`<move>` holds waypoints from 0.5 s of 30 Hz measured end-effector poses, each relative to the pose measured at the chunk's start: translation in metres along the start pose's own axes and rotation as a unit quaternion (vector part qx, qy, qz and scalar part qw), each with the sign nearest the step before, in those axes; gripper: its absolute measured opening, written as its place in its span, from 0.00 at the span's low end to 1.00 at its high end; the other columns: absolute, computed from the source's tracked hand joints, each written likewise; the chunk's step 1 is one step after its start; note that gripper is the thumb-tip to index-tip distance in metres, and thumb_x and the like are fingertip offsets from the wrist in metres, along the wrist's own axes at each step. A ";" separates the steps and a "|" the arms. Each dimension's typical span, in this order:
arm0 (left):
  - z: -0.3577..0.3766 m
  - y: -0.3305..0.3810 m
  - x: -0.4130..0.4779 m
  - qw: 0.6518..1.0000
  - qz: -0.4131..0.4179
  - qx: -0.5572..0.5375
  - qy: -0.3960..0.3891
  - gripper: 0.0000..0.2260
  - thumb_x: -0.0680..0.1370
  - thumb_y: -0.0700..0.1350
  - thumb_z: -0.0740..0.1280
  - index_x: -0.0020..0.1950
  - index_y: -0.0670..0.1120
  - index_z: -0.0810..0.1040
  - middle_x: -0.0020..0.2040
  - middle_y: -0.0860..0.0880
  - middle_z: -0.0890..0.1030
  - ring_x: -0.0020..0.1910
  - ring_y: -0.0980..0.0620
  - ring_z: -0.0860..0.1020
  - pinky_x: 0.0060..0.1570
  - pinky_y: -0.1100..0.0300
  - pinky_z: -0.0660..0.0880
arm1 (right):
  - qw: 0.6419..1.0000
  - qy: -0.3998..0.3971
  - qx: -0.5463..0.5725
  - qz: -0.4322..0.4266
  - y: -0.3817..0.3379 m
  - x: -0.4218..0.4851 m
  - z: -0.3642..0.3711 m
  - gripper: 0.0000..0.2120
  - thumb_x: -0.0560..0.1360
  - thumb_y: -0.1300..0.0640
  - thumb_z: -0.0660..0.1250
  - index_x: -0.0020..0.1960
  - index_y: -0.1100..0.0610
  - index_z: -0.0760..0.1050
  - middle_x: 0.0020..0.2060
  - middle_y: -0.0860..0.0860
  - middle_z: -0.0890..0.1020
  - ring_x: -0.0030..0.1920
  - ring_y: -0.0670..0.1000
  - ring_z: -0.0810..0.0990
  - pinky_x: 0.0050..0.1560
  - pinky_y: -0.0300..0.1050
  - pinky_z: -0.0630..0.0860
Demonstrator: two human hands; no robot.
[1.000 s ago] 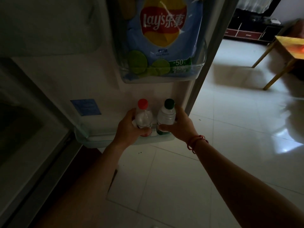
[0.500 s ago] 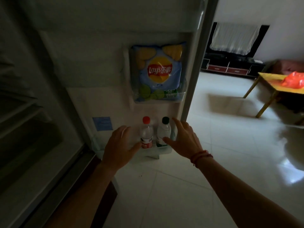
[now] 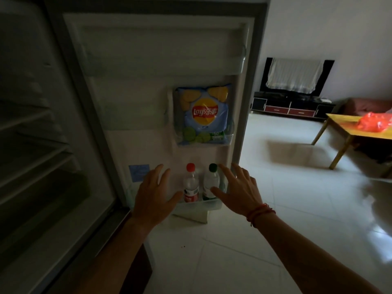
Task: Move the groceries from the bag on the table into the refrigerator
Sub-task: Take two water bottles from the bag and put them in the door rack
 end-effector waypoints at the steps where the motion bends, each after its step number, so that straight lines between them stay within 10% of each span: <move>1: 0.000 0.005 0.003 1.000 0.004 0.000 0.002 0.34 0.74 0.65 0.58 0.70 0.42 0.71 0.71 0.41 0.70 0.67 0.41 0.69 0.60 0.49 0.73 | 1.000 0.005 0.002 0.000 0.003 -0.001 -0.004 0.39 0.72 0.30 0.61 0.78 0.43 0.54 0.76 0.58 0.62 0.73 0.61 0.64 0.69 0.60 0.68; 15: 0.006 0.102 0.060 0.992 0.099 -0.079 0.019 0.36 0.75 0.67 0.57 0.73 0.44 0.67 0.71 0.43 0.70 0.69 0.42 0.69 0.62 0.47 0.73 | 0.995 0.068 -0.034 0.070 0.078 -0.016 -0.073 0.42 0.70 0.25 0.50 0.78 0.44 0.54 0.76 0.58 0.62 0.72 0.60 0.66 0.67 0.57 0.68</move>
Point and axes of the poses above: each hand's wrist, its own x-axis towards the middle knuckle, its own z-axis out of the palm, y = z × x, the point moved 9 cm from there along x, towards the middle knuckle
